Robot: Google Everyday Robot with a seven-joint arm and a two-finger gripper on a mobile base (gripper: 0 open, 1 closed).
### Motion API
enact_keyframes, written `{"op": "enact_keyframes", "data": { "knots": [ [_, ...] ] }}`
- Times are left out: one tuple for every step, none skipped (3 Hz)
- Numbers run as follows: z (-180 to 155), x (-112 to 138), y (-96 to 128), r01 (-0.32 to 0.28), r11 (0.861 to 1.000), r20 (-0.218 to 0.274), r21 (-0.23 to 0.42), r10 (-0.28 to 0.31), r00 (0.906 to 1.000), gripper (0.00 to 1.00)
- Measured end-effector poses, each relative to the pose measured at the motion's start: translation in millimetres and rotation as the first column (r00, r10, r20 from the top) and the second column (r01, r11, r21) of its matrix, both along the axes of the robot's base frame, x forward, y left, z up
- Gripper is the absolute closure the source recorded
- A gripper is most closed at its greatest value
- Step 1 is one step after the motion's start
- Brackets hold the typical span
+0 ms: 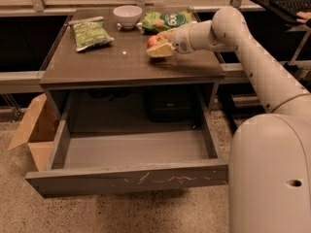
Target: Pick apple from top drawer and place on counter
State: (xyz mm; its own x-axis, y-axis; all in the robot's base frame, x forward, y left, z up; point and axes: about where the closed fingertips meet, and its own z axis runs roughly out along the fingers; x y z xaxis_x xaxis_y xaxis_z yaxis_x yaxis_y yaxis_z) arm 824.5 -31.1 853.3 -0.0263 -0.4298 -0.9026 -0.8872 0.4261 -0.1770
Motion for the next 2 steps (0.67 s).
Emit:
{"op": "enact_keyframes", "data": {
  "knots": [
    [5.3,-2.3,-6.7,0.011,1.0,0.017,0.014,-0.011,0.9998,0.0],
    [19.4,-10.5,-19.1,0.033,0.997,0.059,0.063,-0.037,0.9976,0.0]
  ]
}}
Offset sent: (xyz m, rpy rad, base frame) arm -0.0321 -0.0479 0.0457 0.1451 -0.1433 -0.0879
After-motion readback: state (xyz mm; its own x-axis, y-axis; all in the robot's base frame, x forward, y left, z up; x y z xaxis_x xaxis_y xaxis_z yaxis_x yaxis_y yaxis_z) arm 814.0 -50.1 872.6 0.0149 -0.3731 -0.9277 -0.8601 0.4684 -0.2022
